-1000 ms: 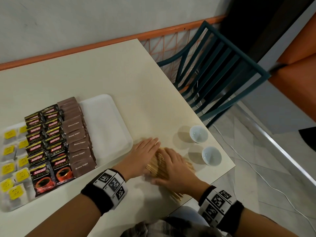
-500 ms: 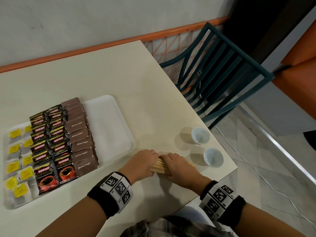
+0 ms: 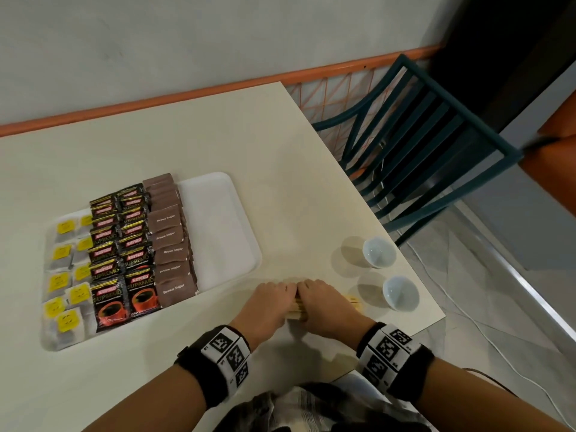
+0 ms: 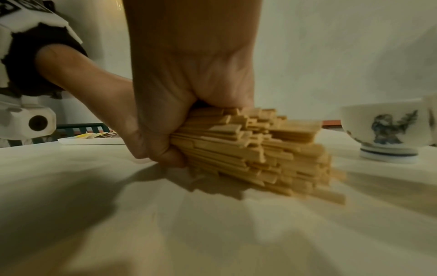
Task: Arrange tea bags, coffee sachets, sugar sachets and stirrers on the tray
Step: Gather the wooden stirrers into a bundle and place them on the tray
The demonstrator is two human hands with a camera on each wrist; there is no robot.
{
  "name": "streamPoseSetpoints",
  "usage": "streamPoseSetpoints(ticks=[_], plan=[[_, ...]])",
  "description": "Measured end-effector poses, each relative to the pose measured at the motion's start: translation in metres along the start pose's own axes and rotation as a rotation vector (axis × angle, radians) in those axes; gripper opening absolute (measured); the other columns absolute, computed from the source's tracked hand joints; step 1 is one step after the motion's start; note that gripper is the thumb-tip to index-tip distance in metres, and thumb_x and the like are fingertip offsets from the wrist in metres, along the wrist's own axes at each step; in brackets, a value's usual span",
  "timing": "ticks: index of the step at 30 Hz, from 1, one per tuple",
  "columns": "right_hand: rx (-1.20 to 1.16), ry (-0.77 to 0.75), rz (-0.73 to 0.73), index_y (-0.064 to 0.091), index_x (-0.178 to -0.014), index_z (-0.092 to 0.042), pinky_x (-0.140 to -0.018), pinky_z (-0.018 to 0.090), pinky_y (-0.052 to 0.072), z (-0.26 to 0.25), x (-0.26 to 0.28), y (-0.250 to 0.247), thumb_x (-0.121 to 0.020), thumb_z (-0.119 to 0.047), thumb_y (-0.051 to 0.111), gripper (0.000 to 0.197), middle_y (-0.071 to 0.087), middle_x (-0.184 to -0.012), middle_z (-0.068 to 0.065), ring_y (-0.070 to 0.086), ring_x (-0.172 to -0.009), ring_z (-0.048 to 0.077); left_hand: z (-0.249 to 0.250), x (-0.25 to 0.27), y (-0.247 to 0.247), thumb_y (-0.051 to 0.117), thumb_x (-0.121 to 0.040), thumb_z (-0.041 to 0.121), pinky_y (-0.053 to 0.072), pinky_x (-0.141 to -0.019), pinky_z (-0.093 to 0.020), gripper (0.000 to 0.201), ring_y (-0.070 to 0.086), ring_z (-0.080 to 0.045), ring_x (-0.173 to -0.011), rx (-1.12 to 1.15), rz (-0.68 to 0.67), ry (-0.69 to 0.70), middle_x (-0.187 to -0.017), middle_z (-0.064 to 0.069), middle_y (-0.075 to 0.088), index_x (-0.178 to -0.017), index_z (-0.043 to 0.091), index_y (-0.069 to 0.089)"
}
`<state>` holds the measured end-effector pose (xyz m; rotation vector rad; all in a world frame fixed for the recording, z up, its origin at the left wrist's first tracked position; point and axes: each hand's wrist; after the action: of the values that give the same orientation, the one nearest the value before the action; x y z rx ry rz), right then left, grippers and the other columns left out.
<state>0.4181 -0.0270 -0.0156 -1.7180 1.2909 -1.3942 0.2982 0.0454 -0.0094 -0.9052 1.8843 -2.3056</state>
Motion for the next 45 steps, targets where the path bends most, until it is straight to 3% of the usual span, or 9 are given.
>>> streamPoseSetpoints(ticks=[4, 15, 19, 24, 27, 30, 33, 40, 45], plan=[[0.005, -0.013, 0.034, 0.045, -0.117, -0.011, -0.083, 0.034, 0.039, -0.004, 0.001, 0.002, -0.082, -0.038, 0.056, 0.045, 0.053, -0.114, 0.01, 0.049, -0.1, 0.027, -0.005, 0.003, -0.003, 0.055, -0.084, 0.015, 0.038, -0.084, -0.035, 0.045, 0.055, -0.03, -0.102, 0.032, 0.032, -0.005, -0.12, -0.01, 0.056, -0.126, 0.011, 0.038], [-0.064, -0.137, 0.038, 0.048, -0.115, -0.013, -0.07, 0.031, 0.038, -0.026, -0.022, -0.01, -0.082, -0.033, 0.057, 0.04, 0.062, -0.109, 0.008, 0.059, -0.093, 0.03, -0.038, 0.024, -0.012, 0.058, -0.081, 0.03, 0.039, -0.085, -0.031, 0.046, 0.054, -0.022, -0.105, 0.208, 0.026, -0.091, -0.119, -0.003, 0.057, -0.122, 0.018, 0.044], [-0.206, -0.12, 0.077, 0.052, -0.11, -0.014, -0.068, 0.029, 0.042, -0.021, -0.026, -0.023, -0.077, -0.028, 0.061, 0.036, 0.065, -0.103, 0.008, 0.061, -0.089, 0.028, -0.057, 0.046, -0.043, 0.067, -0.074, 0.051, 0.04, -0.09, -0.03, 0.066, 0.049, -0.014, -0.108, 0.588, 0.153, -0.249, -0.118, 0.006, 0.05, -0.131, 0.028, 0.043], [-0.565, -0.076, 0.174, 0.056, -0.092, -0.02, -0.061, 0.02, 0.043, -0.005, -0.023, -0.039, -0.065, -0.026, 0.068, 0.03, 0.063, -0.083, 0.0, 0.059, -0.073, 0.017, -0.081, 0.072, -0.045, 0.071, -0.068, 0.049, 0.05, -0.084, -0.026, 0.057, 0.06, -0.007, -0.096, 1.064, 0.213, -0.387, -0.109, 0.009, 0.058, -0.118, 0.031, 0.05], [-0.808, -0.056, 0.218, 0.056, -0.09, -0.028, -0.059, 0.015, 0.045, -0.007, -0.021, -0.046, -0.068, -0.016, 0.072, 0.03, 0.061, -0.078, -0.01, 0.059, -0.069, 0.003, -0.071, 0.073, -0.038, 0.07, -0.076, 0.04, 0.053, -0.081, -0.028, 0.051, 0.064, -0.007, -0.089, 1.112, 0.19, -0.335, -0.108, 0.009, 0.06, -0.121, 0.032, 0.048], [-0.913, -0.126, 0.22, 0.053, -0.082, -0.036, -0.055, 0.011, 0.042, -0.021, -0.023, -0.049, -0.071, -0.005, 0.07, 0.037, 0.058, -0.069, -0.012, 0.056, -0.061, -0.003, -0.056, 0.063, -0.046, 0.063, -0.086, 0.02, 0.054, -0.08, -0.026, 0.038, 0.066, -0.008, -0.078, 1.224, 0.386, -0.233, -0.099, 0.003, 0.064, -0.122, 0.025, 0.052], [-1.025, -0.146, 0.209, 0.058, -0.083, -0.028, -0.058, 0.018, 0.046, -0.031, -0.029, -0.046, -0.072, 0.002, 0.065, 0.033, 0.059, -0.067, -0.008, 0.053, -0.06, 0.002, -0.051, 0.055, -0.053, 0.054, -0.091, 0.009, 0.051, -0.074, -0.016, 0.024, 0.065, -0.001, -0.073, 1.229, 0.505, -0.202, -0.089, 0.003, 0.066, -0.105, 0.028, 0.06], [-1.046, -0.196, 0.162, 0.058, -0.084, -0.029, -0.06, 0.019, 0.046, -0.032, -0.03, -0.039, -0.07, 0.001, 0.063, 0.034, 0.061, -0.066, -0.016, 0.055, -0.062, 0.001, -0.05, 0.056, -0.044, 0.052, -0.091, 0.002, 0.051, -0.074, -0.014, 0.02, 0.066, -0.005, -0.078, 1.189, 0.528, -0.226, -0.098, -0.011, 0.063, -0.104, 0.003, 0.066], [-1.108, -0.201, 0.146, 0.059, -0.084, -0.021, -0.065, 0.028, 0.048, -0.031, -0.031, -0.045, -0.072, -0.003, 0.065, 0.022, 0.058, -0.071, -0.004, 0.055, -0.067, 0.011, -0.047, 0.054, -0.047, 0.051, -0.093, 0.011, 0.046, -0.075, -0.014, 0.02, 0.06, -0.006, -0.076, 1.012, 0.58, -0.202, -0.089, 0.005, 0.054, -0.096, 0.0, 0.068]])
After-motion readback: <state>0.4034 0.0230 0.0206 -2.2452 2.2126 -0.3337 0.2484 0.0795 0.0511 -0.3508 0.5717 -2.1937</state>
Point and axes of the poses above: each hand's wrist, its own x-axis away from the middle knuckle, its own y-axis out of the palm, z = x × y
